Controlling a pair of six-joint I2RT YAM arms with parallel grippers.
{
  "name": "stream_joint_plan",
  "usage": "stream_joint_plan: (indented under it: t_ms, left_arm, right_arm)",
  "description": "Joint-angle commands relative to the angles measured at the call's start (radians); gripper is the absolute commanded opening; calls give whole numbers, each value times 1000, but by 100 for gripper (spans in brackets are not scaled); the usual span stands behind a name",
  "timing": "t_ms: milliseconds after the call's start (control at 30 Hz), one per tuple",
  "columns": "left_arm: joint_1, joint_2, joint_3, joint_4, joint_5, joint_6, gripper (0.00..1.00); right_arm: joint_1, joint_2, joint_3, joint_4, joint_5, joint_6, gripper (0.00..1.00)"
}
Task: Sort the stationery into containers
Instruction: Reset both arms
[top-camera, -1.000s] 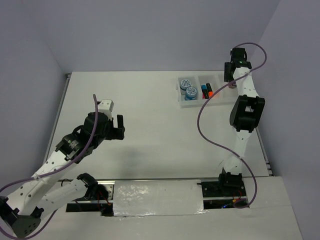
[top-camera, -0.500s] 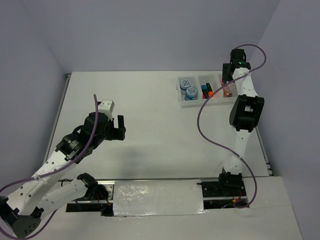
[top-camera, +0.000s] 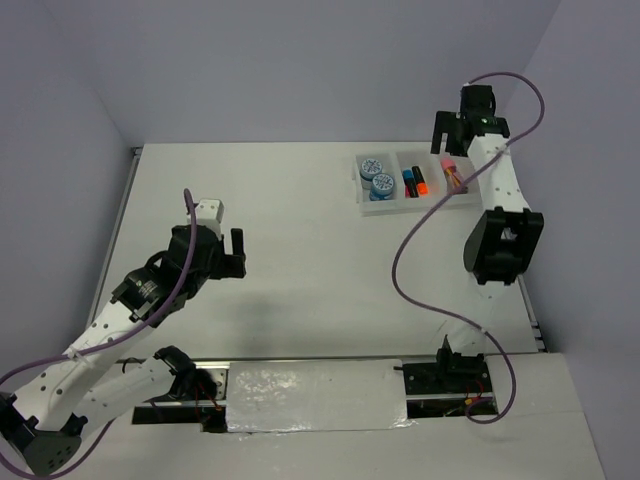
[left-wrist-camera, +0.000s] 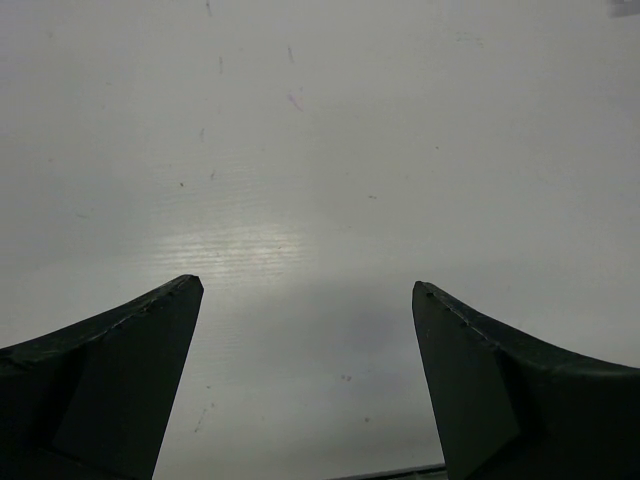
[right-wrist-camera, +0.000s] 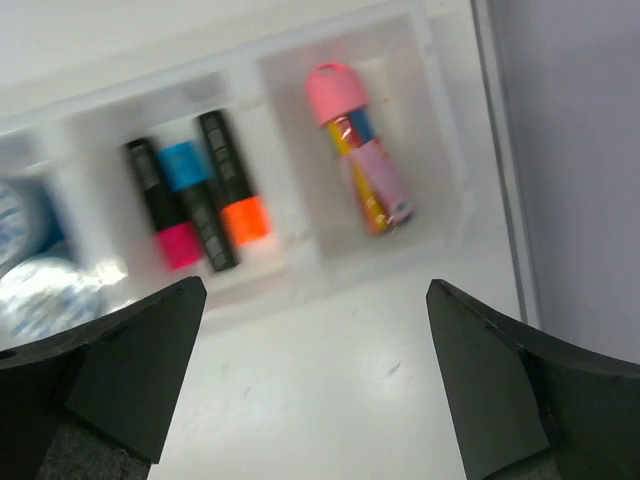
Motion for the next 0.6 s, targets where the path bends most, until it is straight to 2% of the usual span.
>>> stream_joint_plan:
  t_ms: [0, 167, 200, 367, 400, 500, 567]
  left_arm:
    - [18, -10, 26, -18, -117, -39, 99]
    - [90, -42, 34, -27, -203, -68, 99]
    - [121, -54, 31, -25, -209, -68, 99]
    - [210, -82, 32, -24, -223, -63, 99]
    - [240, -87, 31, -19, -217, -62, 99]
    - [309, -114, 26, 1, -183, -52, 99]
    - [342, -134, 18, 17, -141, -45, 99]
  right_arm:
    - [88, -284, -174, 25, 17, 80, 100]
    - [287, -629, -506, 101, 135, 146, 100]
    - [312, -734, -617, 112, 185, 178, 100]
    - [410, -1074, -937, 132, 152, 275, 100]
    - [415, -1185, -968, 131, 141, 280, 100]
    - [417, -1388, -1053, 106, 94, 266, 100]
    - [415, -1468, -1065, 74, 74, 257, 100]
